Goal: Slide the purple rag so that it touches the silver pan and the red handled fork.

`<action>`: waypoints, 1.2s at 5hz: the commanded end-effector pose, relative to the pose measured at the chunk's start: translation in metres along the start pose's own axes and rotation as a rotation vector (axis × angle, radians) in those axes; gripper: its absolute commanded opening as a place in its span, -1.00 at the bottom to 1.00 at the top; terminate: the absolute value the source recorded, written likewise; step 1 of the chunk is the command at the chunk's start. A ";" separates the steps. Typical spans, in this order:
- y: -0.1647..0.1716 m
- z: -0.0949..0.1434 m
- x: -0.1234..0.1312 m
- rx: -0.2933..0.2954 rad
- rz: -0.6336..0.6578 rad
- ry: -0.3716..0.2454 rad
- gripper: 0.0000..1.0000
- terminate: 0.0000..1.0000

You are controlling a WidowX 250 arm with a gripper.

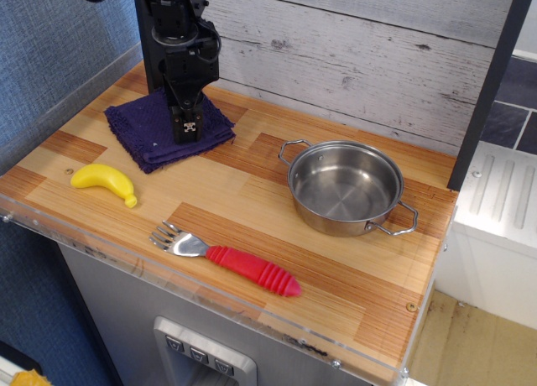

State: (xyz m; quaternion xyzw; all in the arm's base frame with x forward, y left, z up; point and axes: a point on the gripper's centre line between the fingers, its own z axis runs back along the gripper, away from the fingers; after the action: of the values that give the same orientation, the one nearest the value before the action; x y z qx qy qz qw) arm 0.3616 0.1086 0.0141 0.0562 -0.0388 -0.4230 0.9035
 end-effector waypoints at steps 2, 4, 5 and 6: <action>-0.043 0.011 0.041 0.013 -0.124 -0.020 1.00 -1.00; -0.076 0.019 0.065 -0.003 -0.200 -0.045 1.00 -1.00; -0.092 0.025 0.063 -0.007 -0.209 -0.046 1.00 -1.00; -0.104 0.031 0.056 -0.007 -0.209 -0.045 1.00 -1.00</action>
State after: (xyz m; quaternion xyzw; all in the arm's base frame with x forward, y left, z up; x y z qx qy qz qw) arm 0.3162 -0.0016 0.0167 0.0358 -0.0328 -0.5131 0.8570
